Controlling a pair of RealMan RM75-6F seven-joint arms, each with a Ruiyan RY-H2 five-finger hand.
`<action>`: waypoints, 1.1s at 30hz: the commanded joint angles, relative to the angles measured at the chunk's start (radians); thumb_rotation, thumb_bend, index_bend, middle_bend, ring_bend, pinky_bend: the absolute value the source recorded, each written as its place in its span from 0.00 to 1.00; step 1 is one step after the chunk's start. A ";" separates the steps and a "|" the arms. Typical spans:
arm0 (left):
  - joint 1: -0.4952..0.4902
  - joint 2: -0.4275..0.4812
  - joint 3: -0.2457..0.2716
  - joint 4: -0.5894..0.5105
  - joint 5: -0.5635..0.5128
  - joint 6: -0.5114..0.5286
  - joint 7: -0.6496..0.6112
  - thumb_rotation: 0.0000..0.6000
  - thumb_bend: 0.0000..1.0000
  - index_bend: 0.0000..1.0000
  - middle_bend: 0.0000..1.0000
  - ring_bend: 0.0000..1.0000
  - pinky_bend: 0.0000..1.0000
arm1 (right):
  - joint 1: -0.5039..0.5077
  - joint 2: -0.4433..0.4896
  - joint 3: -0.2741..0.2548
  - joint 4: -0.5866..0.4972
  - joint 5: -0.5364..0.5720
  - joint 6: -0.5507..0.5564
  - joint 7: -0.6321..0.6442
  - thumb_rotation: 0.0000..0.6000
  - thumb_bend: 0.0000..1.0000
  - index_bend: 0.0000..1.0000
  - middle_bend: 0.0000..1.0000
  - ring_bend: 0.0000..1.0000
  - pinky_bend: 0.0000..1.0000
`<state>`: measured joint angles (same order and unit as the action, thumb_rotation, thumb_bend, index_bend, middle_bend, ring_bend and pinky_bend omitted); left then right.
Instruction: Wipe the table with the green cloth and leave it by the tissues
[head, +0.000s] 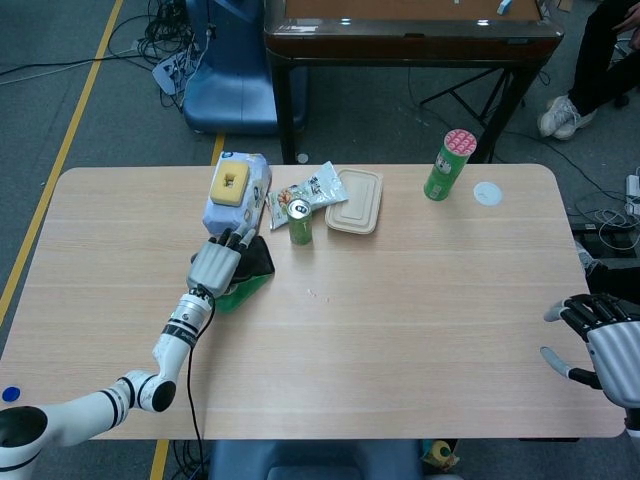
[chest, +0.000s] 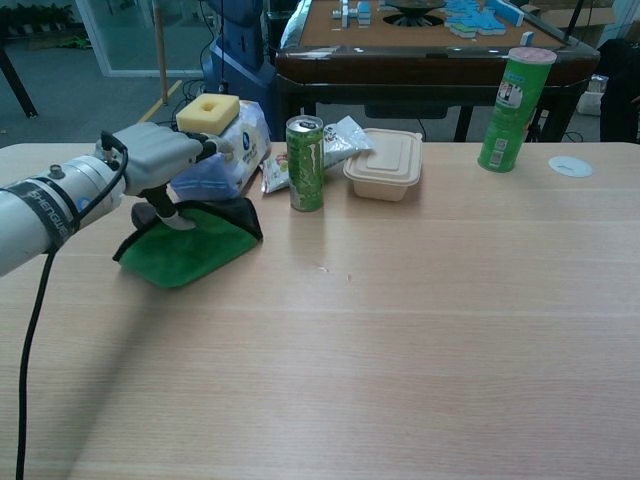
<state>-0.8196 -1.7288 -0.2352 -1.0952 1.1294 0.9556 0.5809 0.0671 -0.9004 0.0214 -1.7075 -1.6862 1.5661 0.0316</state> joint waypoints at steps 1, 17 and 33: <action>0.010 0.023 -0.006 -0.038 -0.004 0.016 -0.019 1.00 0.14 0.00 0.00 0.00 0.22 | 0.002 -0.001 0.001 -0.001 0.000 -0.003 -0.001 1.00 0.30 0.43 0.40 0.28 0.25; 0.150 0.263 0.009 -0.394 -0.043 0.154 -0.070 1.00 0.14 0.01 0.00 0.12 0.25 | 0.027 0.006 0.000 -0.012 -0.009 -0.037 0.015 1.00 0.30 0.43 0.40 0.28 0.25; 0.398 0.484 0.112 -0.617 0.026 0.431 -0.121 1.00 0.14 0.05 0.02 0.12 0.25 | 0.066 -0.021 -0.006 0.031 -0.014 -0.094 0.045 1.00 0.30 0.43 0.40 0.28 0.25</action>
<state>-0.4459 -1.2659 -0.1414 -1.6915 1.1445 1.3636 0.4669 0.1305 -0.9194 0.0167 -1.6789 -1.6981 1.4752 0.0754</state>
